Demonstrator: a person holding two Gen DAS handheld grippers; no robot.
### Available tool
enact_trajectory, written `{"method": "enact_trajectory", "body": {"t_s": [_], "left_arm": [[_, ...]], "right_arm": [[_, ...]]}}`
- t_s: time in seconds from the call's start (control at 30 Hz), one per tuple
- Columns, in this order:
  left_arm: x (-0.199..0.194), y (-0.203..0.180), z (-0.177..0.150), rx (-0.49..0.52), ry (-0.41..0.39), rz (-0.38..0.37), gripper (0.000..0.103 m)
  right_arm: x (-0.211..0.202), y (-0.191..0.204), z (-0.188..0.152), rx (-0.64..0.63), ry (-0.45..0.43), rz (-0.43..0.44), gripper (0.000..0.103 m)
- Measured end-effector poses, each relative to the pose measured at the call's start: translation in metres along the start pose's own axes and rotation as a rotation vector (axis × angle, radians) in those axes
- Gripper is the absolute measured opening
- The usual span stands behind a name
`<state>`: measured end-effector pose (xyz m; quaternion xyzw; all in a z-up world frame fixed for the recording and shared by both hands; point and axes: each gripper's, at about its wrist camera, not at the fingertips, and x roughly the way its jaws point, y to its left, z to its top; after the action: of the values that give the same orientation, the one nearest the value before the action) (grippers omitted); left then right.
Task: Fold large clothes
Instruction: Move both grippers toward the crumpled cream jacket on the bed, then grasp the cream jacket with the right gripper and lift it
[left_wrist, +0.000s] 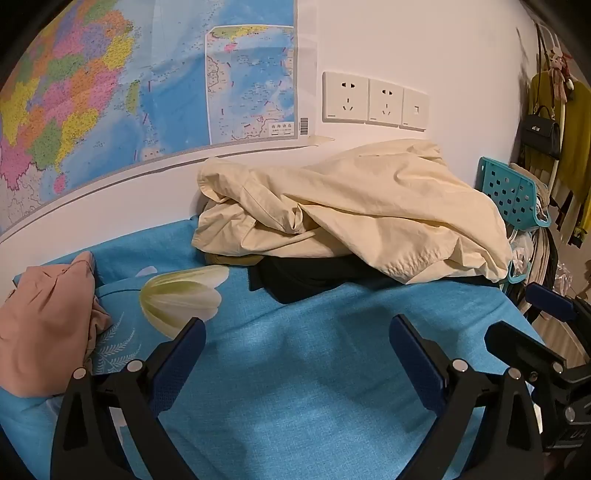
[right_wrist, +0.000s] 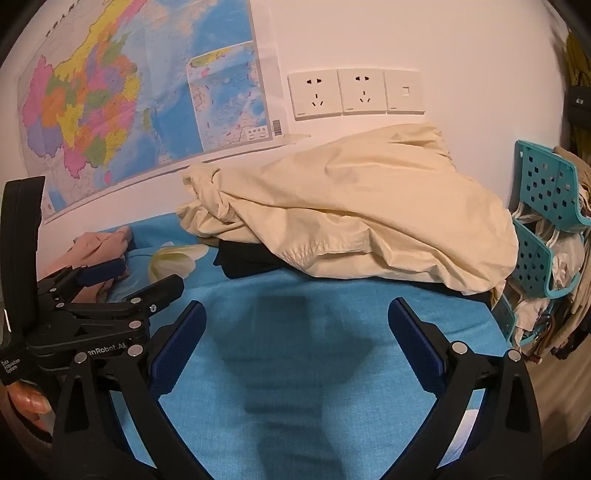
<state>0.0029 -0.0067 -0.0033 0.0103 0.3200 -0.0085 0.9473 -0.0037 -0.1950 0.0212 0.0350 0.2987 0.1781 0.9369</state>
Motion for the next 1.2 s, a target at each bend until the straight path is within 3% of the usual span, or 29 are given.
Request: {"method": "enact_trajectory", "body": {"t_s": [0.87, 1.07, 1.2], "left_arm": [[0.012, 0.01, 0.005, -0.008, 0.022, 0.018, 0.096], [0.03, 0.038, 0.01, -0.044, 0.048, 0.067, 0.096], [0.043, 0.059, 0.014, -0.061, 0.06, 0.112, 0.096]], "right_arm": [[0.009, 0.005, 0.017, -0.031, -0.007, 0.024, 0.097], [0.025, 0.016, 0.044, -0.041, -0.032, 0.09, 0.097], [0.05, 0.037, 0.073, -0.184, 0.001, 0.062, 0.097]]}}
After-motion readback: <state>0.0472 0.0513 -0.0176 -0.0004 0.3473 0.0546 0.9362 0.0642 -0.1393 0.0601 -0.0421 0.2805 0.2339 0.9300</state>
